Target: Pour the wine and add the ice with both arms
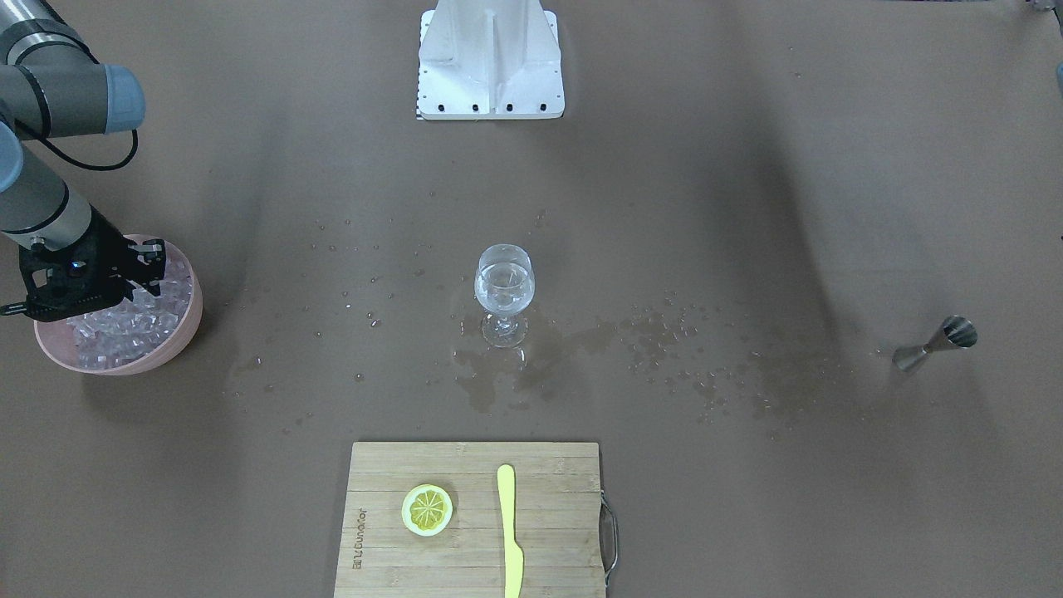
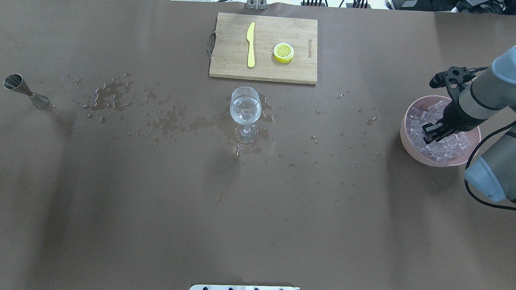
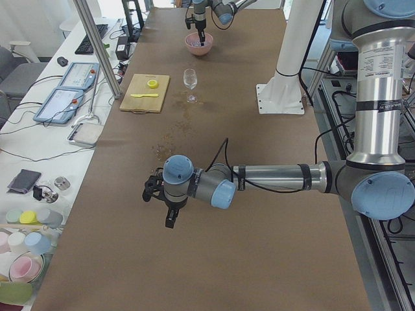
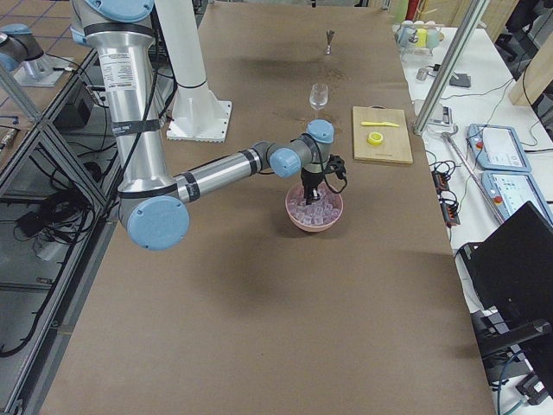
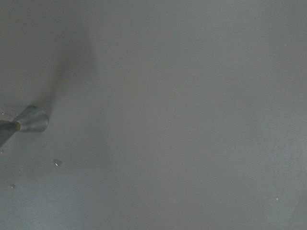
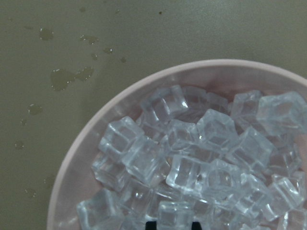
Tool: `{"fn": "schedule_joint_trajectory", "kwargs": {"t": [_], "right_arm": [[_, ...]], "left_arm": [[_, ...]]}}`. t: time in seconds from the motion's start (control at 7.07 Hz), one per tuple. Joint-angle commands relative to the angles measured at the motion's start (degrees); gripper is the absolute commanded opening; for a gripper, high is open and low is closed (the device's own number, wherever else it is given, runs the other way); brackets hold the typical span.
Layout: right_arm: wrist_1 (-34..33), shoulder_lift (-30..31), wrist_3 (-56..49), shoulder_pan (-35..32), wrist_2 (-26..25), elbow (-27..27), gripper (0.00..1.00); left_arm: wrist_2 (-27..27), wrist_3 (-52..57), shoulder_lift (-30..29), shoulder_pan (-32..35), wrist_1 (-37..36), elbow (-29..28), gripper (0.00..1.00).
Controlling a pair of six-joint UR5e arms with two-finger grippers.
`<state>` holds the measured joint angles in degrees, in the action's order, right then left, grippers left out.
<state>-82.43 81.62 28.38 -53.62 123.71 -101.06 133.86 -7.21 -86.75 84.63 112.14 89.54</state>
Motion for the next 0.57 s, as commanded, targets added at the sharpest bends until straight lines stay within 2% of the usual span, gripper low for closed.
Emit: {"fn": "schedule_joint_trajectory", "kwargs": {"t": [0.0,0.28,0.42], "right_arm": [[-0.1,-1.0,-0.7,-0.4,0.7,0.1,0.0],[-1.0,-2.5,-0.5,-2.8,2.1,-0.8,0.0],[-1.1,-3.6,0.1,-4.6,5.2,-2.2,0.0]], "left_arm": [[0.0,0.0,-0.1,0.0,0.0,-0.1,0.98],[0.0,0.0,-0.1,0.0,0.1,-0.2,0.98],[0.1,0.0,0.0,0.0,0.1,-0.1,0.98]]}}
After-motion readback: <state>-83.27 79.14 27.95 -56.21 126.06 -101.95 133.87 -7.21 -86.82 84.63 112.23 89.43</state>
